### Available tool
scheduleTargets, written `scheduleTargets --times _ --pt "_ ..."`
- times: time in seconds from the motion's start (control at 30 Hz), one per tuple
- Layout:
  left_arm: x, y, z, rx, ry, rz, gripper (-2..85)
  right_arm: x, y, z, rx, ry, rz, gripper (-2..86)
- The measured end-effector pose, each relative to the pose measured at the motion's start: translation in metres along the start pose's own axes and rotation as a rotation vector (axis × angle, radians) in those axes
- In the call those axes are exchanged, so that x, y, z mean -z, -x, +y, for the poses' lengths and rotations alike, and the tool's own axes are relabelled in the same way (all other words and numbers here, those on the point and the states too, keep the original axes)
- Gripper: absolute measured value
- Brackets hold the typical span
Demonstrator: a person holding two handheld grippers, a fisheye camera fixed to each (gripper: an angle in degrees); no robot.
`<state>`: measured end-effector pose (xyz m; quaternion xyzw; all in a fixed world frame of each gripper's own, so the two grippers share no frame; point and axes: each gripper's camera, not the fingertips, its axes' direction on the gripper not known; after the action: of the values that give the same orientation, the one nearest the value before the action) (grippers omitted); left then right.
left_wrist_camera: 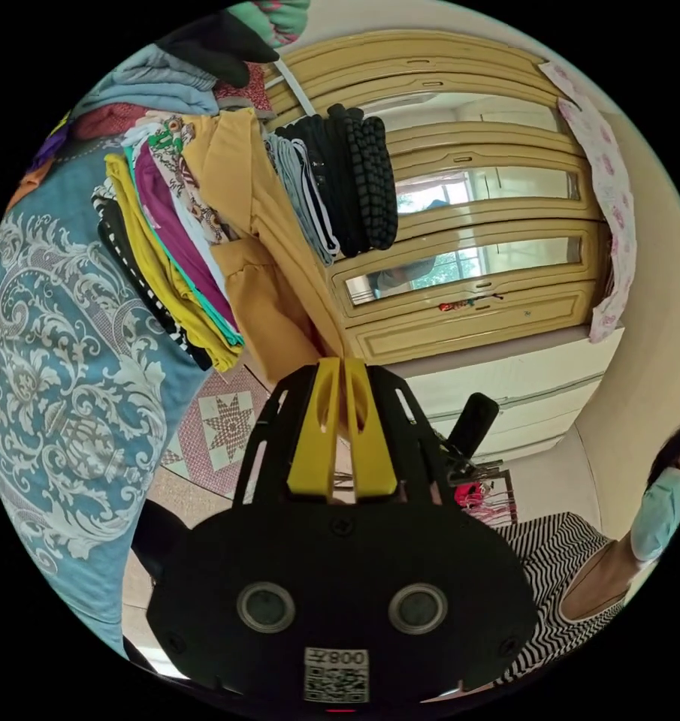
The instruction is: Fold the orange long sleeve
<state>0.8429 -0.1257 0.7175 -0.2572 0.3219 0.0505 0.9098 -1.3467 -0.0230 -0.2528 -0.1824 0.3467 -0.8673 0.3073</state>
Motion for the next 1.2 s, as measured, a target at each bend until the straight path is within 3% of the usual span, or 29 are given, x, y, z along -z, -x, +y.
scheduleTargets --times 0.2,0.3,0.6,0.8,0.93,1.2 --pt "0.002 -0.033 -0.007 -0.057 -0.007 -0.095 0.7 0.023 0.005 -0.034 -0.004 -0.017 0.104 2.9" --pt "-0.001 -0.048 -0.013 -0.088 0.007 -0.15 0.5 0.024 0.03 -0.08 0.101 -0.027 0.175 6.6" --pt "0.001 -0.085 -0.036 -0.181 0.046 -0.256 0.3 -0.103 0.085 -0.226 0.349 0.366 0.466 8.3" --pt "0.009 -0.087 -0.045 -0.2 0.056 -0.274 0.6 -0.162 0.087 -0.261 0.401 0.532 0.762 2.9" --pt "0.028 -0.082 -0.038 -0.245 0.057 -0.245 1.4 -0.149 0.091 -0.273 0.408 0.461 0.78 0.8" --pt "0.116 -0.042 -0.025 -0.219 -0.102 -0.186 6.0 -0.03 0.096 -0.28 0.346 0.203 0.672 0.5"
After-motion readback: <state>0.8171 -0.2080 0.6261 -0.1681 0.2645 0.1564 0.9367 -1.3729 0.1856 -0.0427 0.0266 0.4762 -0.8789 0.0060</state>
